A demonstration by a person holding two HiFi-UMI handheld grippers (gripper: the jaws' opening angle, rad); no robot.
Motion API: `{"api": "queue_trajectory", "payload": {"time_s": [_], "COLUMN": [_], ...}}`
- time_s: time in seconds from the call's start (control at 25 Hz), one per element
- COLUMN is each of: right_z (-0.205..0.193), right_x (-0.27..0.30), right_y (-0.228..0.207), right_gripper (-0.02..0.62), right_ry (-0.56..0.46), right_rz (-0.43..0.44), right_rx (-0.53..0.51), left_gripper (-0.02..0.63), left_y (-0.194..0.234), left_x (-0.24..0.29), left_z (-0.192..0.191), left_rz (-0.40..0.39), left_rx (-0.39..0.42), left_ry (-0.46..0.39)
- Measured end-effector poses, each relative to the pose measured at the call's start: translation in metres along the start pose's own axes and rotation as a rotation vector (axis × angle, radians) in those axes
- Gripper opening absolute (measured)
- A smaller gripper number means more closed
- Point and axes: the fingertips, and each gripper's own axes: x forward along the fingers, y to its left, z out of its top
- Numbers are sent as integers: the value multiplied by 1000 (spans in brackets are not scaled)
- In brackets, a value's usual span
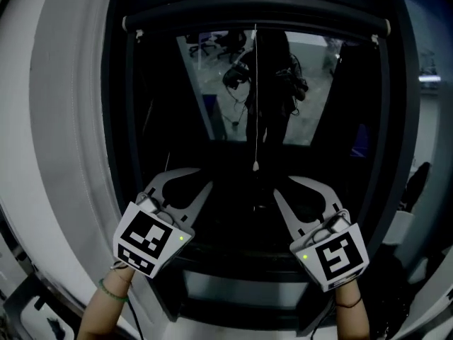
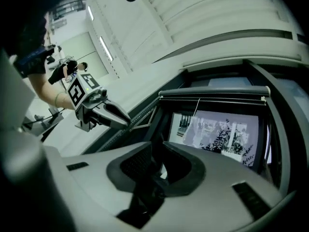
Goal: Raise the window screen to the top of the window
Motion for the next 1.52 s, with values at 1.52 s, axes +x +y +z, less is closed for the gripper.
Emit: {"api": "queue_trajectory", "payload": {"time_s": [1.52], "right_z": [39], "right_x": [-307], "right_y": [366], "right_gripper": [60], "right_ry": [360], "right_rz": [-84], "right_rx": [528], "left_gripper": [57], "left_y": [-334], "left_x": [-388], "left_z": [-23], "left_rz": [-160], "left_rx": [-608], "left_ry": [178]}}
